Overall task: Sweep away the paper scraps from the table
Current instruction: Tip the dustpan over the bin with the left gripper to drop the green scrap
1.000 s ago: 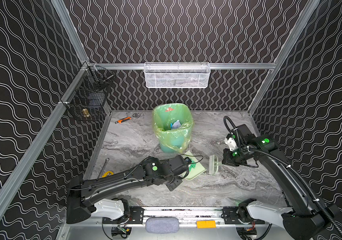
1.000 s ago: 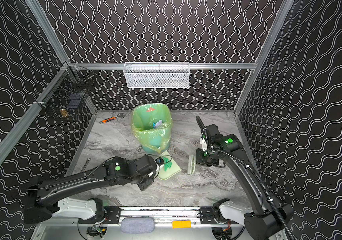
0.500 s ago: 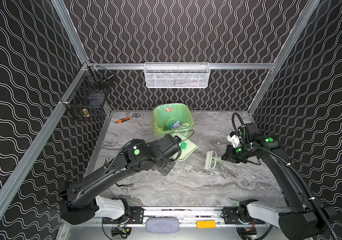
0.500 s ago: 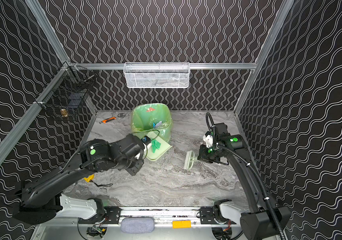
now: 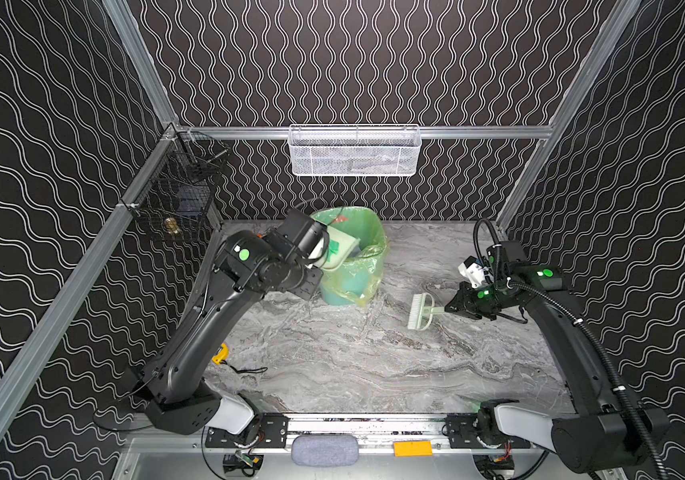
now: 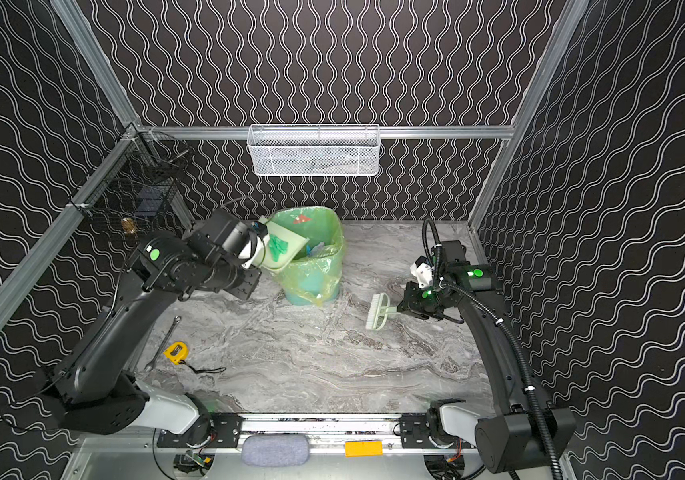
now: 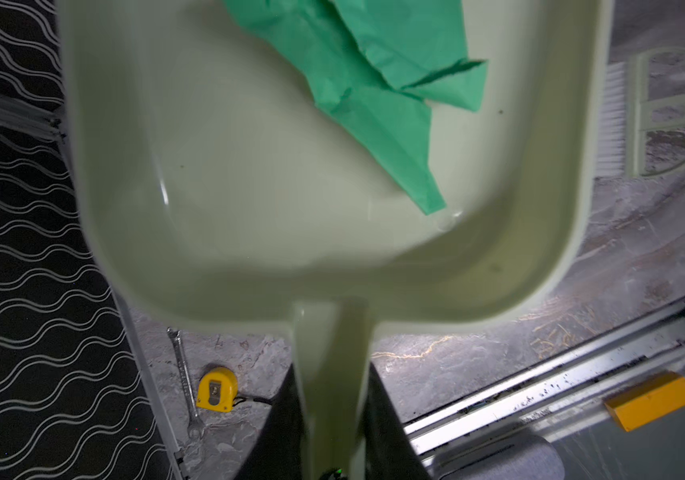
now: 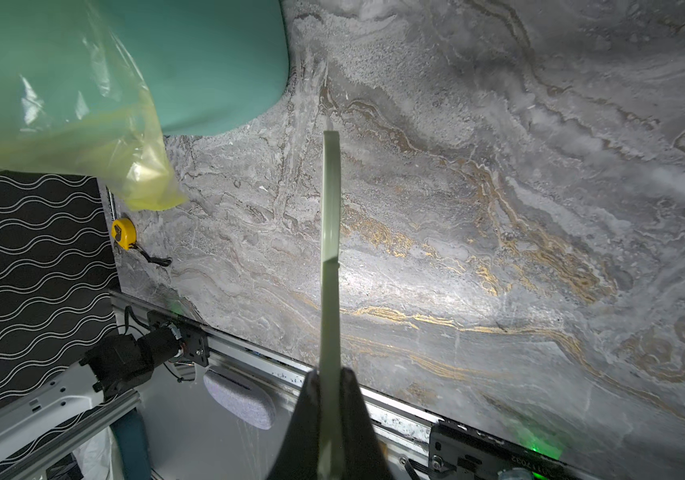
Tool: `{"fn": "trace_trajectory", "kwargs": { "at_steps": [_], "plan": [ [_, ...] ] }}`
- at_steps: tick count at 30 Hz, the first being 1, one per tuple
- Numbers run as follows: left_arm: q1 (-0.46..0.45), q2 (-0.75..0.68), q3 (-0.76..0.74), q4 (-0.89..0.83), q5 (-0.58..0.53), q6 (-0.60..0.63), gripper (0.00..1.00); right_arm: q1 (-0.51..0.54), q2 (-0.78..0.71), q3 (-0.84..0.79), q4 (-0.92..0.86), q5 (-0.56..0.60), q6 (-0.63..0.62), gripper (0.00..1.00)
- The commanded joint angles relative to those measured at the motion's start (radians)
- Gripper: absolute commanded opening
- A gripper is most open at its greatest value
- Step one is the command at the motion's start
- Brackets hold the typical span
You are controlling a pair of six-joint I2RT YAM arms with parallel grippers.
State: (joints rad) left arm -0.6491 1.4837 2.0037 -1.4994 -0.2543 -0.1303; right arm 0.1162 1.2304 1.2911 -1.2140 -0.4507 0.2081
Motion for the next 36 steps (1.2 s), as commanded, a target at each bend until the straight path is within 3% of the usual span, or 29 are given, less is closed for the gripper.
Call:
{"fn": "trace_trajectory", "kwargs": {
  "at_steps": [1, 10, 19, 24, 28, 36],
  "plan": [
    [0.052, 0.038, 0.038, -0.022, -0.028, 0.095, 0.13, -0.003, -0.008, 0.004, -0.009, -0.056, -0.008, 0.00],
    [0.056, 0.210, 0.203, -0.010, -0.214, 0.208, 0.13, -0.003, -0.044, -0.050, -0.009, -0.082, -0.004, 0.00],
    [-0.023, 0.288, 0.133, 0.095, -0.597, 0.407, 0.11, -0.001, -0.049, -0.063, -0.036, -0.128, -0.002, 0.00],
    [-0.056, 0.270, 0.027, 0.303, -0.701, 0.623, 0.11, 0.008, -0.046, -0.053, -0.058, -0.123, -0.004, 0.00],
    [-0.090, 0.253, -0.112, 0.528, -0.833, 0.886, 0.10, 0.030, -0.048, -0.059, -0.068, -0.105, -0.007, 0.00],
    [-0.099, 0.208, -0.264, 0.795, -0.854, 1.160, 0.11, 0.053, -0.055, -0.061, -0.076, -0.094, -0.008, 0.00]
  ]
}}
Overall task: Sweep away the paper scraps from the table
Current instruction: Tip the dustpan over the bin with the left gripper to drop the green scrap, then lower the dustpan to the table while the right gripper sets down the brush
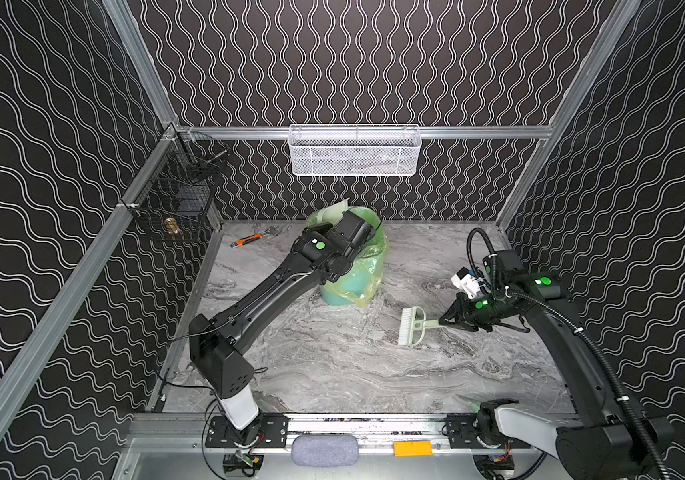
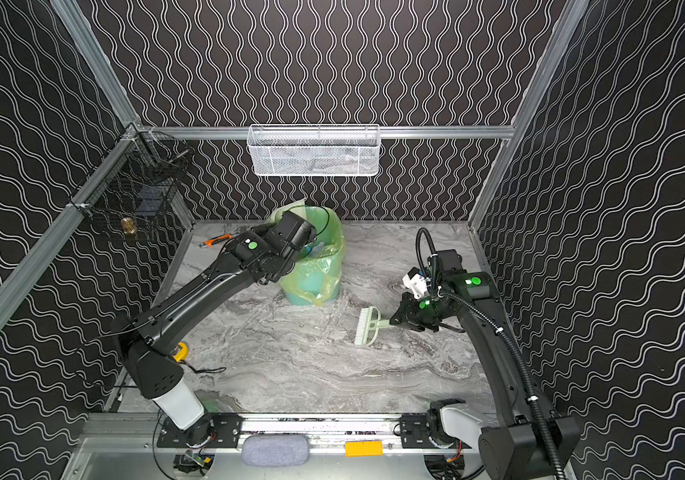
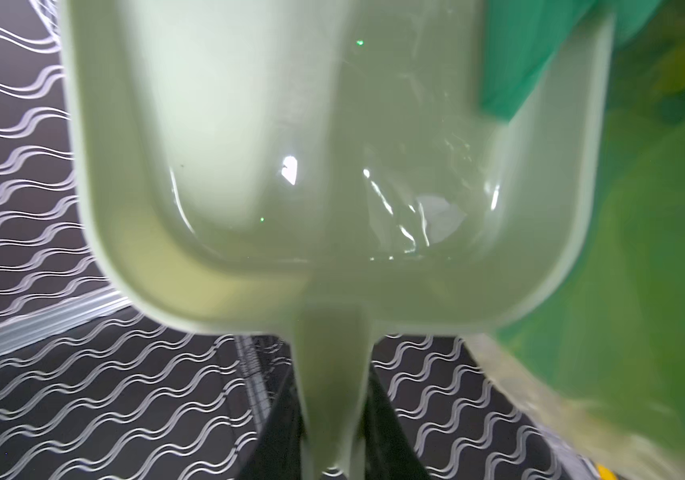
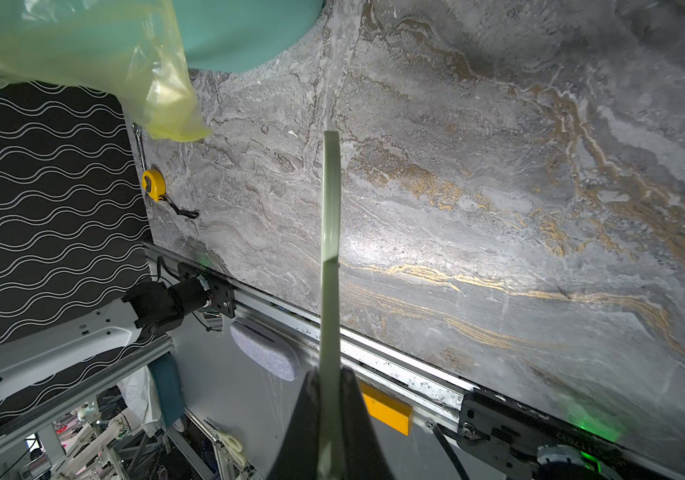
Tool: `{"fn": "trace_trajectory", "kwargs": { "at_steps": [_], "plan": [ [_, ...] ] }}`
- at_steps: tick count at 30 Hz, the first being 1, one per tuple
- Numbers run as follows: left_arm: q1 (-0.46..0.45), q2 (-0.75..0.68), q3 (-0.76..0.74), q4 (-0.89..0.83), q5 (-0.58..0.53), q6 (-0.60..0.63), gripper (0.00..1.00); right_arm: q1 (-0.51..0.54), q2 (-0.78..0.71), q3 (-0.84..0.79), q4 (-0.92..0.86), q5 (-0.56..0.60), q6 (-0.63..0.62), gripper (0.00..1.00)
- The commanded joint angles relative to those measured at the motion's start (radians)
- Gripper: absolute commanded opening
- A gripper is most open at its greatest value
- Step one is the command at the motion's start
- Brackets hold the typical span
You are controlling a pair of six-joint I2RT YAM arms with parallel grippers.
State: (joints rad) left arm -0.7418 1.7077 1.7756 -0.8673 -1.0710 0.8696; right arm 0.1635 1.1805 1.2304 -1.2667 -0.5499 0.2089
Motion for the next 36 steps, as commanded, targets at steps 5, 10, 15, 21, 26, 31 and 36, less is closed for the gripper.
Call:
{"fn": "trace_trajectory", "kwargs": {
  "at_steps": [5, 10, 15, 21, 26, 31, 36],
  "plan": [
    [-0.011, -0.044, -0.077, 0.233, -0.042, 0.212, 0.11, 0.009, -0.004, 0.002, -0.021, 0.008, -0.006, 0.00],
    [-0.004, -0.069, -0.077, 0.214, -0.030, 0.170, 0.11, 0.010, -0.001, 0.018, -0.016, 0.019, -0.001, 0.00],
    [0.000, -0.066, 0.063, -0.039, 0.065, -0.120, 0.13, 0.008, -0.006, 0.008, 0.024, 0.040, 0.032, 0.00],
    [0.001, -0.151, 0.083, -0.294, 0.172, -0.484, 0.14, 0.003, -0.039, -0.044, 0.164, 0.051, 0.139, 0.00],
    [0.002, -0.285, 0.012, -0.448, 0.295, -0.753, 0.15, -0.027, -0.069, -0.108, 0.310, 0.068, 0.234, 0.00],
    [0.001, -0.425, -0.067, -0.505, 0.415, -0.943, 0.15, -0.112, -0.096, -0.201, 0.464, 0.062, 0.314, 0.00],
    [0.002, -0.546, -0.171, -0.517, 0.493, -1.092, 0.16, -0.214, -0.103, -0.318, 0.655, 0.047, 0.388, 0.00]
  ]
}}
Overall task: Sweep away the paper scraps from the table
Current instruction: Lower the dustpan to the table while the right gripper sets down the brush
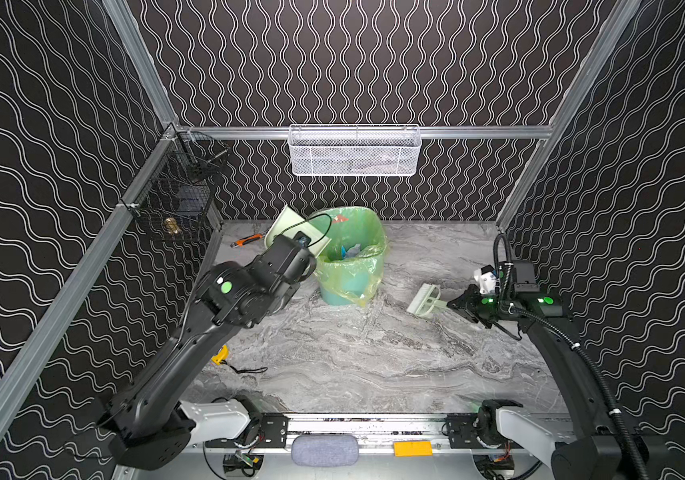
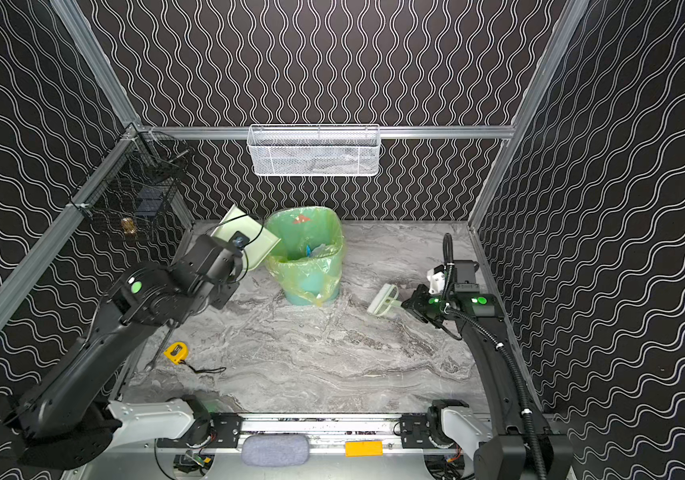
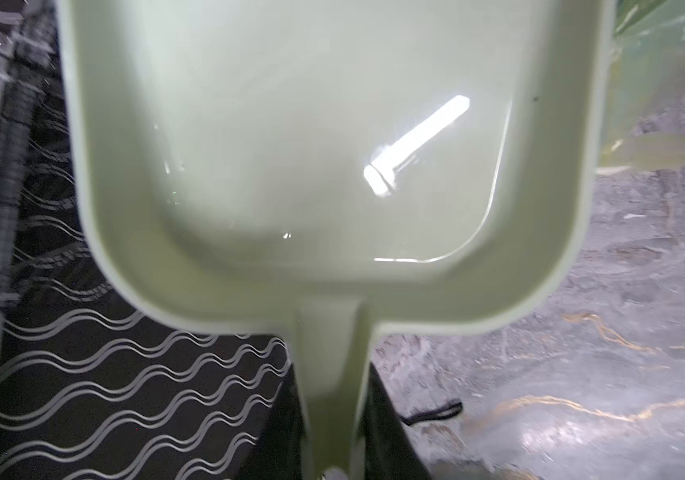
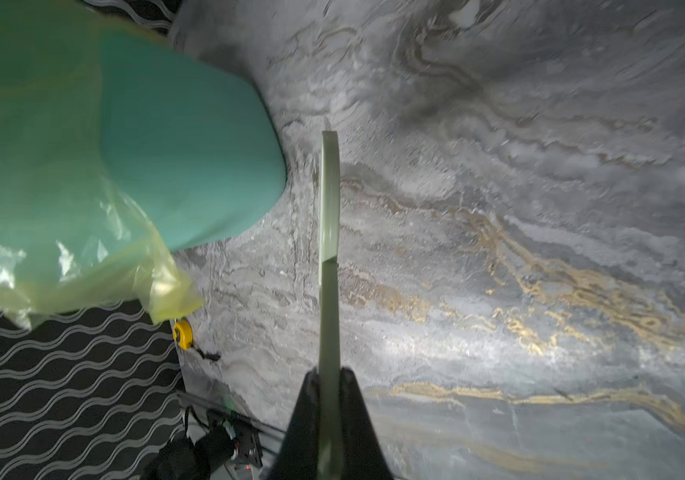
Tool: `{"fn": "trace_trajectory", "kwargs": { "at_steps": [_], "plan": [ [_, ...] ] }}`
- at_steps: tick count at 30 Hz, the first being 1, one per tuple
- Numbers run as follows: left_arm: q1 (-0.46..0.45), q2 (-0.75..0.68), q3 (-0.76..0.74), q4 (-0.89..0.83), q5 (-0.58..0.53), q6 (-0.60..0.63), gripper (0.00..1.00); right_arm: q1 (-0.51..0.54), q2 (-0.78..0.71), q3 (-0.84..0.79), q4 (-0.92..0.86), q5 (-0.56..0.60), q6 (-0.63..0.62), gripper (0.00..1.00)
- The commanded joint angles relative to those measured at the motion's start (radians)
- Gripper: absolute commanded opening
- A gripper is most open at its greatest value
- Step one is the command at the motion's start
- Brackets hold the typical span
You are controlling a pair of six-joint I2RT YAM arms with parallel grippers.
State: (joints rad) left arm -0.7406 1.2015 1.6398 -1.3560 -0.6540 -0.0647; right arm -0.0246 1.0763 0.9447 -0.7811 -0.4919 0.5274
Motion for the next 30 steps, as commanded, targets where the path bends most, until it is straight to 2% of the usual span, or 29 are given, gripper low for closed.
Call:
{"fn": "trace_trajectory", "kwargs": {
  "at_steps": [1, 7, 15, 24, 30],
  "plan": [
    [0.000, -0.065, -0.057, -0.029, 0.088, -0.188, 0.16, -0.035, 0.009, -0.044, 0.200, -0.012, 0.076, 0.00],
    [0.000, -0.175, -0.151, -0.064, 0.104, -0.325, 0.16, -0.074, 0.052, -0.146, 0.401, -0.031, 0.149, 0.00],
    [0.000, -0.281, -0.313, -0.069, 0.180, -0.497, 0.16, -0.093, 0.059, -0.335, 0.585, -0.067, 0.259, 0.00],
    [-0.001, -0.323, -0.445, -0.004, 0.236, -0.574, 0.16, -0.110, 0.039, -0.423, 0.557, -0.057, 0.258, 0.00],
    [0.000, -0.330, -0.551, 0.072, 0.262, -0.630, 0.17, -0.128, 0.012, -0.464, 0.534, -0.046, 0.267, 0.12]
  ]
}}
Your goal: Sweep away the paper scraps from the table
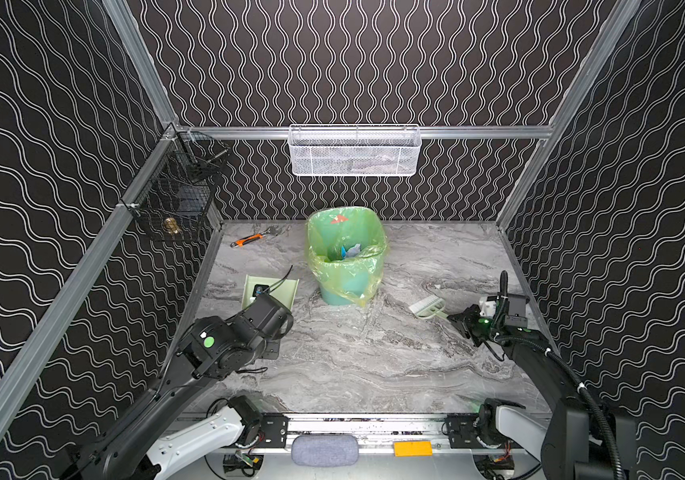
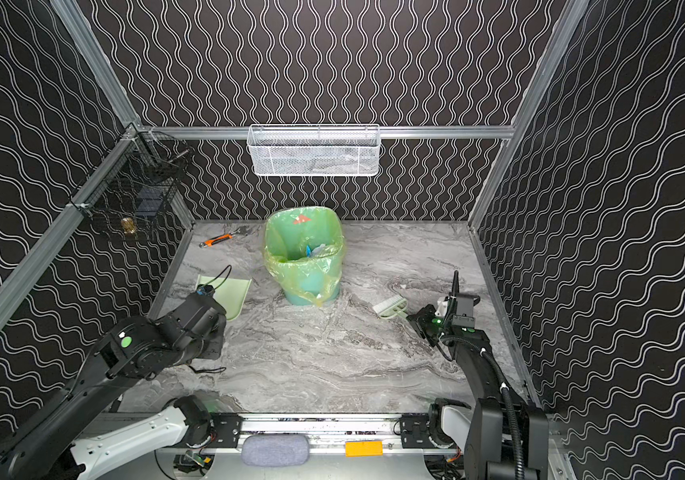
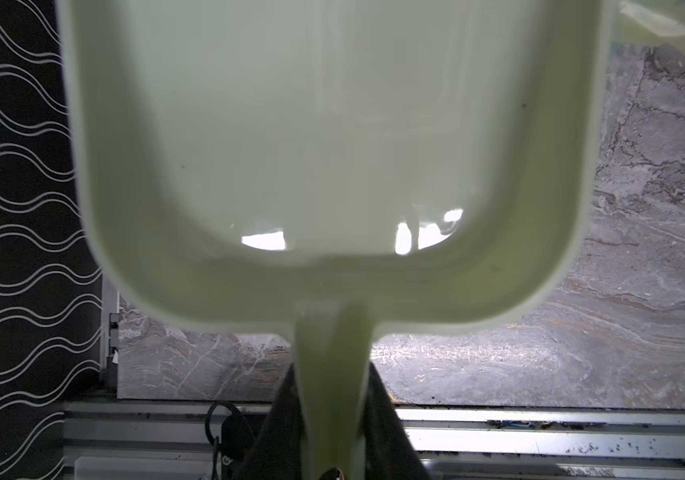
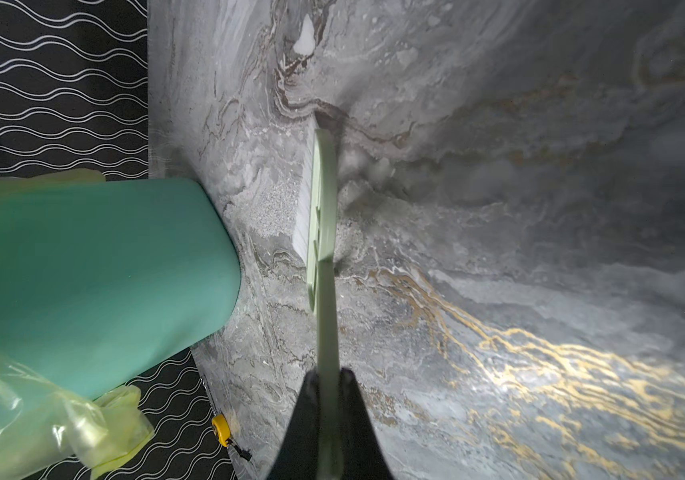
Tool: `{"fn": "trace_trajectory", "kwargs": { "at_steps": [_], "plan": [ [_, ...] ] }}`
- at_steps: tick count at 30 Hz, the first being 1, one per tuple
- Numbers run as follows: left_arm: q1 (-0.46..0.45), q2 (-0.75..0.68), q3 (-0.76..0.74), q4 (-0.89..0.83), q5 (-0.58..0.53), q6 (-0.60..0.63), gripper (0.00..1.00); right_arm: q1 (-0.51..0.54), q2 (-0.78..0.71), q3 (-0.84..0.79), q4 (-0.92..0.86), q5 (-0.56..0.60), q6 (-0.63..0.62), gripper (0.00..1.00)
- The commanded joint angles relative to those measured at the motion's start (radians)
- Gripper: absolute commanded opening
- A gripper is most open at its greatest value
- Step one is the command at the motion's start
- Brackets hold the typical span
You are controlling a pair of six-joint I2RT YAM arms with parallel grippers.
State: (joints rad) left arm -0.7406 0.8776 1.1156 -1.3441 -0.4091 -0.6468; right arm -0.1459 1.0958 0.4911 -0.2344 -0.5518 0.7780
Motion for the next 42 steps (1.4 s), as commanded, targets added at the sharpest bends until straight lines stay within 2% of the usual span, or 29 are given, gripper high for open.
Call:
{"fn": "trace_trajectory", "kwargs": {
  "at_steps": [1, 4, 5, 6, 8, 12, 15, 20, 27, 31, 36, 39, 42],
  "plan": [
    [0.001, -0.005, -0.045, 0.076, 0.022, -0.056, 0.17, -0.010, -0.011, -0.011, -0.023, 0.017, 0.014, 0.14],
    [0.003, -0.005, -0.109, 0.139, 0.029, -0.071, 0.17, -0.018, -0.021, -0.006, -0.072, 0.044, 0.000, 0.29],
    [0.003, -0.005, -0.130, 0.164, 0.033, -0.071, 0.18, -0.020, -0.024, -0.002, -0.090, 0.052, -0.003, 0.37],
    [0.007, 0.002, -0.157, 0.191, 0.036, -0.070, 0.18, -0.021, -0.029, -0.002, -0.109, 0.059, -0.005, 0.50],
    [0.026, 0.017, -0.200, 0.241, 0.050, -0.059, 0.18, -0.021, -0.039, 0.004, -0.159, 0.077, -0.006, 0.64],
    [0.103, 0.049, -0.270, 0.351, 0.115, -0.017, 0.19, -0.021, -0.078, 0.033, -0.270, 0.146, -0.028, 0.80],
    [0.183, 0.088, -0.302, 0.425, 0.168, 0.022, 0.20, -0.021, -0.102, 0.072, -0.342, 0.185, -0.068, 0.86],
    [0.314, 0.189, -0.378, 0.593, 0.296, 0.061, 0.20, -0.021, -0.125, 0.138, -0.427, 0.210, -0.127, 0.88],
    [0.348, 0.367, -0.424, 0.754, 0.301, 0.090, 0.25, -0.017, -0.146, 0.214, -0.448, 0.262, -0.248, 0.91],
    [0.348, 0.409, -0.431, 0.782, 0.293, 0.084, 0.37, -0.003, -0.158, 0.267, -0.461, 0.302, -0.299, 0.95],
    [0.348, 0.417, -0.453, 0.795, 0.302, 0.083, 0.63, 0.005, -0.142, 0.315, -0.431, 0.333, -0.337, 0.99],
    [0.348, 0.346, -0.456, 0.785, 0.298, 0.082, 0.81, 0.012, -0.126, 0.336, -0.383, 0.346, -0.375, 1.00],
    [0.348, 0.215, -0.456, 0.779, 0.258, 0.104, 0.98, 0.022, -0.118, 0.335, -0.306, 0.380, -0.425, 1.00]
  ]
}}
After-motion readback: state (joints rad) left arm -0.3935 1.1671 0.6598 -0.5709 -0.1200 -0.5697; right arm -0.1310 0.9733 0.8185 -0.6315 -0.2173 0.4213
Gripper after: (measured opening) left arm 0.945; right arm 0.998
